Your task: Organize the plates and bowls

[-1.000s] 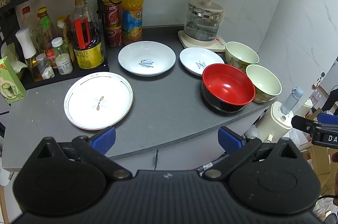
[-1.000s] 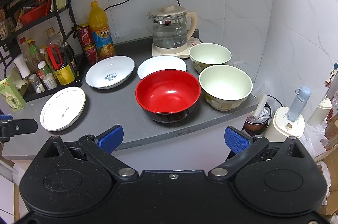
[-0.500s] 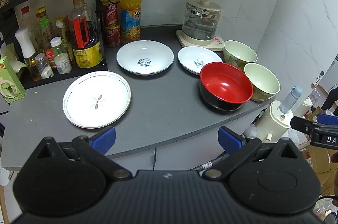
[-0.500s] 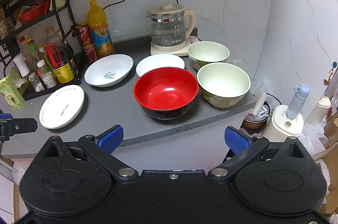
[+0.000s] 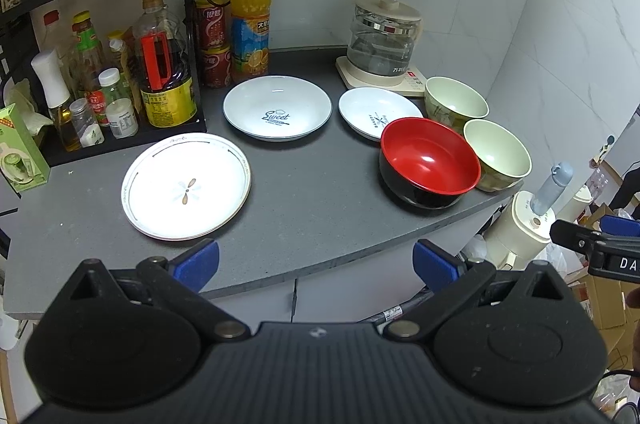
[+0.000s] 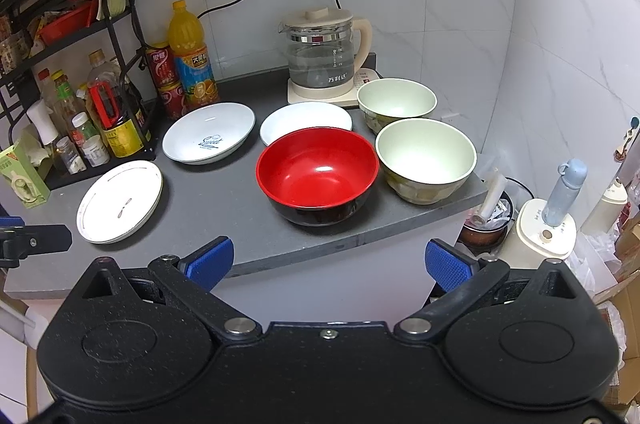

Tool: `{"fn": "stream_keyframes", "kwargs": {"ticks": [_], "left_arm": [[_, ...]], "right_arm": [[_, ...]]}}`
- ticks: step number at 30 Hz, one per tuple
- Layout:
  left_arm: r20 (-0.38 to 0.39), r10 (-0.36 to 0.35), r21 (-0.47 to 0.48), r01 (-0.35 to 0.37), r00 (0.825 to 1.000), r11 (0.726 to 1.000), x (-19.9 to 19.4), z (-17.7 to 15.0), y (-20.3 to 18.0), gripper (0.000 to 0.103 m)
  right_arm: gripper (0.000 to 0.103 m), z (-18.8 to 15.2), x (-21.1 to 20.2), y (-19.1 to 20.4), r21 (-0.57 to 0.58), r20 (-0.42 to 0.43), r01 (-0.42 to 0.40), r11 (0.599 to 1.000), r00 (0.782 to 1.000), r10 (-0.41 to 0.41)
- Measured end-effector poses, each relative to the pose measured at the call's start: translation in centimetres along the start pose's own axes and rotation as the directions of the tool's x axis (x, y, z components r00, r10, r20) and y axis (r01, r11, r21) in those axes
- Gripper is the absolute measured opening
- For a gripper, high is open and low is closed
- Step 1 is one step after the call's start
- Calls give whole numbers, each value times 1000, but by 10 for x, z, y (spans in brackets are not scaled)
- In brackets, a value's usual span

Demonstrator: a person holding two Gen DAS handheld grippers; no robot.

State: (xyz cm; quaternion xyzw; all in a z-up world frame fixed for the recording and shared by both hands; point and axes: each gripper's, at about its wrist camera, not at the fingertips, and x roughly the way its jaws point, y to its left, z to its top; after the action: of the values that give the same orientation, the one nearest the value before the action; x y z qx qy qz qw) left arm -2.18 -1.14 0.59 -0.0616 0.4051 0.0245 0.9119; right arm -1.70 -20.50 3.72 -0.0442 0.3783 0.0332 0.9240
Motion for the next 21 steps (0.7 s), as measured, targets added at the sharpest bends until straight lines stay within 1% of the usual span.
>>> {"fn": "stream_keyframes", "kwargs": {"ticks": [14, 21], "left_arm": [[-3, -5, -3, 5, 1000, 1000, 0, -2, -4, 102], [-15, -4, 3, 4, 1000, 1000, 3, 5, -12, 102]], "right_arm": [[103, -2, 1, -6, 15, -4, 7, 1000, 1000, -6], [103, 0, 3, -9, 27, -6, 3, 1000, 1000, -3]]}}
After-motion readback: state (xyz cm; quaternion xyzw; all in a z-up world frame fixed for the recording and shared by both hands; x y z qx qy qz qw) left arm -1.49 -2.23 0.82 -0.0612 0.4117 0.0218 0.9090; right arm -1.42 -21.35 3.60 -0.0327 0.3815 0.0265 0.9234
